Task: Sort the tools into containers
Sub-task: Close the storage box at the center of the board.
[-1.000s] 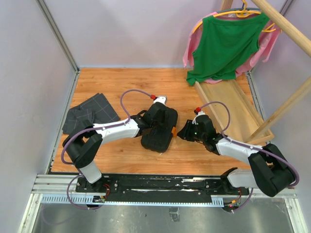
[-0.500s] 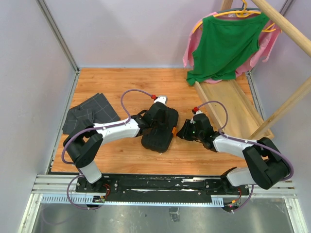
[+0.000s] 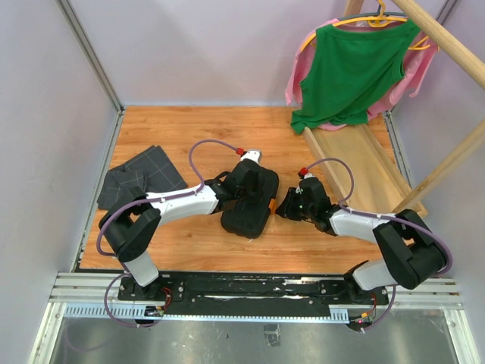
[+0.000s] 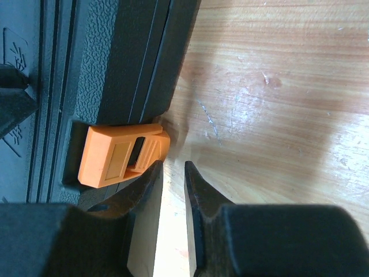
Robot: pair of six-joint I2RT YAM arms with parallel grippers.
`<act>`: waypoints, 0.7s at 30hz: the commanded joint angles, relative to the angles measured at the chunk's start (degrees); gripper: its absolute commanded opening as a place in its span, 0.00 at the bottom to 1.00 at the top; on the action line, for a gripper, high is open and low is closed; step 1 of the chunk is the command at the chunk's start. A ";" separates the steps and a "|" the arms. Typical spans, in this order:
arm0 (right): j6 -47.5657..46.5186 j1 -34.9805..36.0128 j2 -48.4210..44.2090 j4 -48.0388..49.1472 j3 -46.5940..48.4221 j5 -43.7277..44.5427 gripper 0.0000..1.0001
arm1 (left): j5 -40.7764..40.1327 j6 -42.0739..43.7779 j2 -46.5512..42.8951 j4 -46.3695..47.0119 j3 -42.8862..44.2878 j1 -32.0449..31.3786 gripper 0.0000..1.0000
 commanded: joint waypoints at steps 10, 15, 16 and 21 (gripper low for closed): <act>-0.80 0.86 3.32 1.54 2.80 -1.58 0.23 | 5.20 -1.17 4.50 -8.36 -2.64 -1.99 0.30; -0.71 0.83 3.95 2.00 3.44 -2.19 0.23 | 5.31 -1.18 4.74 -8.18 -2.63 -2.16 0.30; -0.71 0.83 4.12 1.98 3.61 -2.24 0.23 | 5.38 -1.18 4.79 -8.16 -2.56 -2.21 0.30; -0.80 0.90 4.95 2.14 4.50 -2.95 0.23 | 5.41 -1.27 4.87 -8.07 -2.58 -2.34 0.30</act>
